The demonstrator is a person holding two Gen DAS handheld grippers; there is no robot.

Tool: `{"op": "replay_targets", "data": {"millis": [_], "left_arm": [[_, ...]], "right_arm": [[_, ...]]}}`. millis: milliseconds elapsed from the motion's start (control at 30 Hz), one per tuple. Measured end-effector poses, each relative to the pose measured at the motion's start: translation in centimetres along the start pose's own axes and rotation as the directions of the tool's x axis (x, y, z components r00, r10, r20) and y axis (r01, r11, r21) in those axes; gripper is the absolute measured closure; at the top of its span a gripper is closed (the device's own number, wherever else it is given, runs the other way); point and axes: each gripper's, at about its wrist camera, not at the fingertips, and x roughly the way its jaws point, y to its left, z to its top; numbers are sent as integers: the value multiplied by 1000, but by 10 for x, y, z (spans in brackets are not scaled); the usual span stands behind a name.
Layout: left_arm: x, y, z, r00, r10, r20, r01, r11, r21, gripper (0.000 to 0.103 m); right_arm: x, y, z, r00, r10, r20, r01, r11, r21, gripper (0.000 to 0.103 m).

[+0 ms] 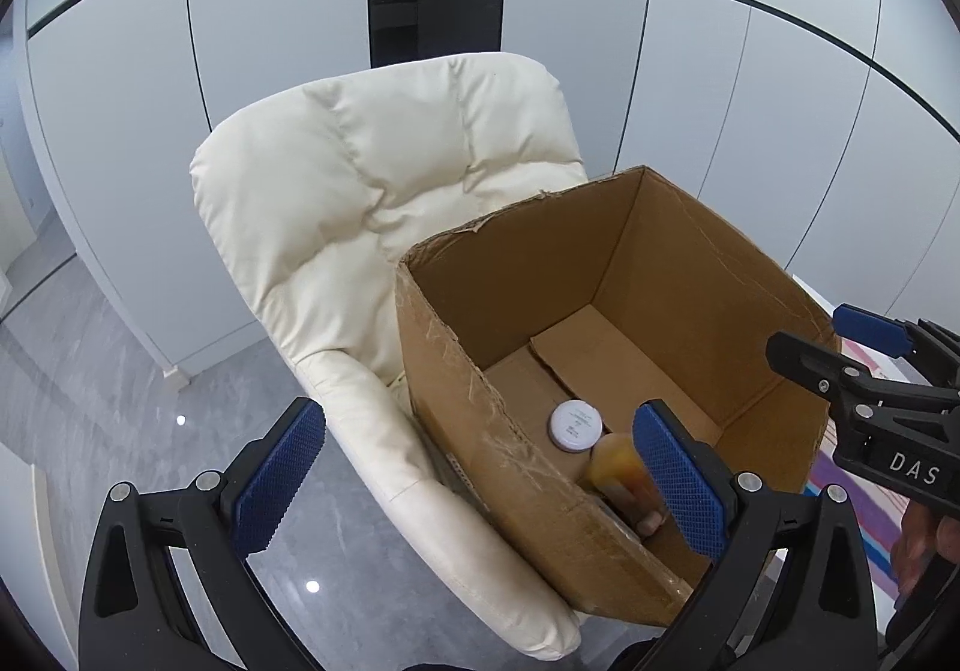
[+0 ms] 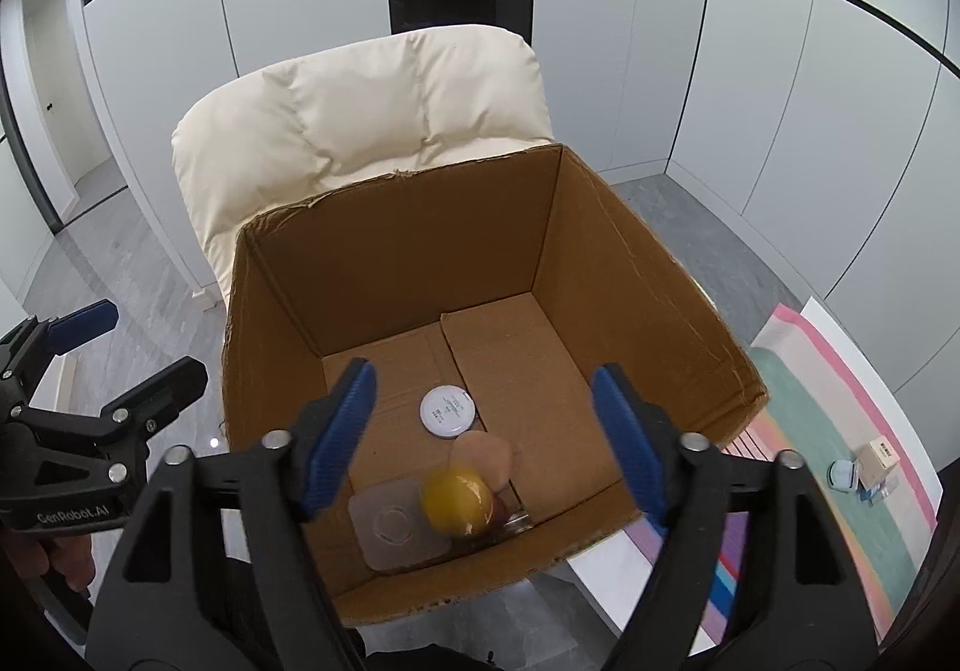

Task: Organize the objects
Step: 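Open the right tool to drop the red can into the box, then withdraw both tools from the box back over the table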

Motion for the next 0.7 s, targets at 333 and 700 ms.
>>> {"op": "replay_targets", "data": {"millis": [333,700], "left_arm": [[1,-14,1,1000,-6,3,6,1000,17,0],[7,-48,5,999,-34,1,33,998,58,0]], "right_arm": [[-6,-20,0,999,-41,18,40,998,47,0],[-16,-54,-10,995,-102,20,100,991,87,0]]}}
